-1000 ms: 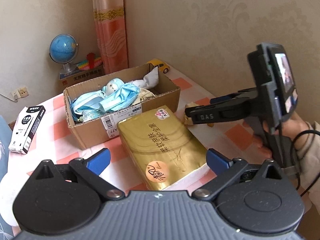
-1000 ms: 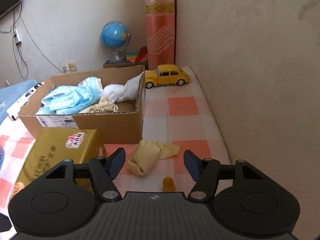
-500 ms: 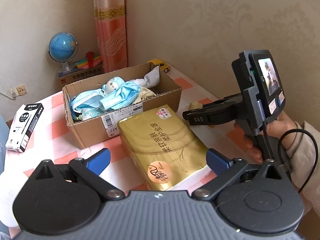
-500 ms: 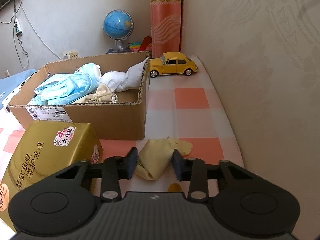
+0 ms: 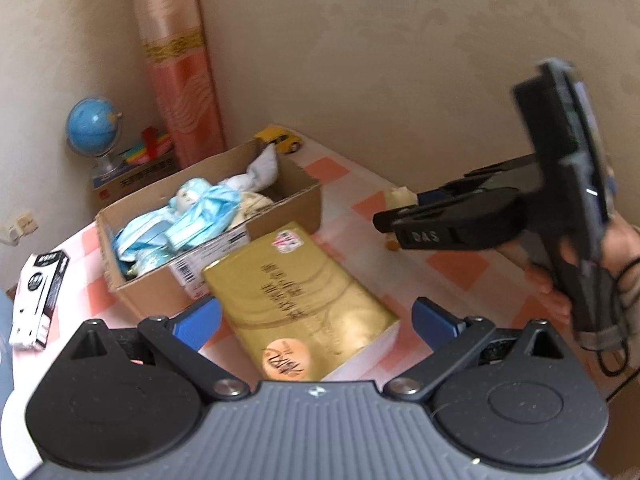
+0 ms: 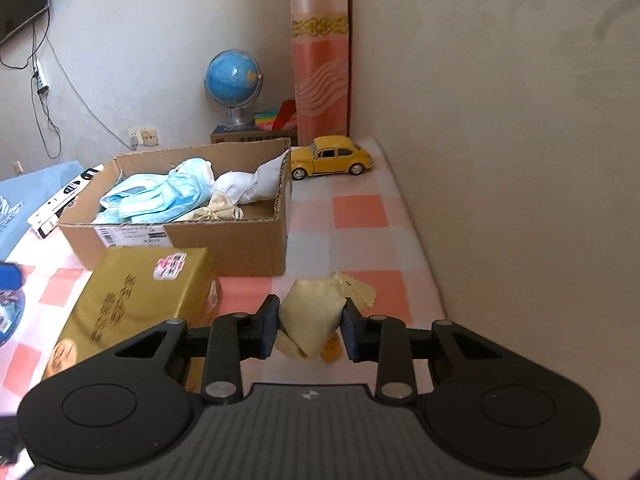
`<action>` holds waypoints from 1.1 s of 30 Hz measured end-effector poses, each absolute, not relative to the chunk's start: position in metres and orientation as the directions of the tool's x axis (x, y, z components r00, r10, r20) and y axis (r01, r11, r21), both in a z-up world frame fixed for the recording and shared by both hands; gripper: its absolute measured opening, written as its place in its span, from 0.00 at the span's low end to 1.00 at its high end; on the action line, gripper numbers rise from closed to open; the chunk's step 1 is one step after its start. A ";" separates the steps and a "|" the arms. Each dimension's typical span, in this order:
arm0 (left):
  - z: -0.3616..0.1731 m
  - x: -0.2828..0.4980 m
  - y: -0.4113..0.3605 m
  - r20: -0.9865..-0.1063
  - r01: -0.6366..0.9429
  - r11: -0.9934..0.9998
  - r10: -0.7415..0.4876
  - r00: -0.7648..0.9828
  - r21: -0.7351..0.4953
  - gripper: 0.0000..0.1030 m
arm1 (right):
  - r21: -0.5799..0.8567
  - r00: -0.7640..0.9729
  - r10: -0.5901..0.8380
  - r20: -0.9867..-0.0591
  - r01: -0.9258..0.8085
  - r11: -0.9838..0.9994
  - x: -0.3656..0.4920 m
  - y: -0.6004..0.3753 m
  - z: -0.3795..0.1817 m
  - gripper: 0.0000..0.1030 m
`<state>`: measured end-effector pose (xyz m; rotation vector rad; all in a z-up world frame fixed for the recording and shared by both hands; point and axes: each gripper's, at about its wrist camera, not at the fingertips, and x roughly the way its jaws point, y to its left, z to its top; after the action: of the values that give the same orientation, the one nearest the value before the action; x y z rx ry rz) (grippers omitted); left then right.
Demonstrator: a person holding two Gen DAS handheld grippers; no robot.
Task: Organize soft objects
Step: 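Grasp the small orange wooden figure with the left tool while the right tool holds the cloth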
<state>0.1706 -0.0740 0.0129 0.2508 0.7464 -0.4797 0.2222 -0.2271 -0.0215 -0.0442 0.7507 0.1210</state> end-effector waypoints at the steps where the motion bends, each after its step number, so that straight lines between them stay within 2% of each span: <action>1: 0.013 0.171 -0.077 -0.703 0.512 0.857 -0.334 0.628 0.050 0.98 | 0.001 0.731 0.091 -0.676 -0.122 0.993 0.215 -0.229 -0.019 0.36; 9: 0.009 0.165 -0.102 -0.733 0.626 0.779 -0.403 0.548 0.039 0.94 | 0.014 0.736 0.064 -0.674 -0.074 0.997 0.168 -0.248 -0.014 0.36; 13: 0.009 0.168 -0.117 -0.743 0.656 0.754 -0.419 0.521 0.035 0.82 | 0.002 0.725 0.041 -0.688 -0.054 0.999 0.152 -0.256 -0.019 0.36; 18: 0.012 0.181 -0.137 -0.733 0.660 0.751 -0.442 0.517 0.013 0.76 | -0.005 0.708 0.031 -0.705 -0.049 0.999 0.139 -0.260 -0.030 0.36; 20: 0.010 0.190 -0.147 -0.736 0.660 0.752 -0.449 0.506 -0.005 0.66 | -0.009 0.706 0.026 -0.708 -0.046 0.999 0.134 -0.262 -0.033 0.36; 23: 0.003 0.203 -0.159 -0.741 0.644 0.765 -0.449 0.500 -0.030 0.56 | -0.010 0.705 0.026 -0.709 -0.047 0.999 0.131 -0.263 -0.035 0.36; 27: -0.010 0.222 -0.175 -0.759 0.595 0.803 -0.410 0.505 -0.037 0.50 | -0.011 0.705 0.031 -0.709 -0.055 0.998 0.127 -0.265 -0.036 0.36; 29: -0.019 0.231 -0.181 -0.770 0.566 0.823 -0.392 0.504 -0.048 0.41 | -0.007 0.706 0.036 -0.708 -0.057 0.998 0.126 -0.266 -0.037 0.36; 33: -0.033 0.244 -0.188 -0.780 0.507 0.861 -0.351 0.517 -0.052 0.39 | 0.007 0.703 0.048 -0.710 -0.061 0.998 0.125 -0.269 -0.039 0.36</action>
<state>0.2438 -0.1877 -0.0333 0.1916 0.8886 -0.5186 0.1249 -0.2692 -0.0392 -0.0178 0.7896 0.0604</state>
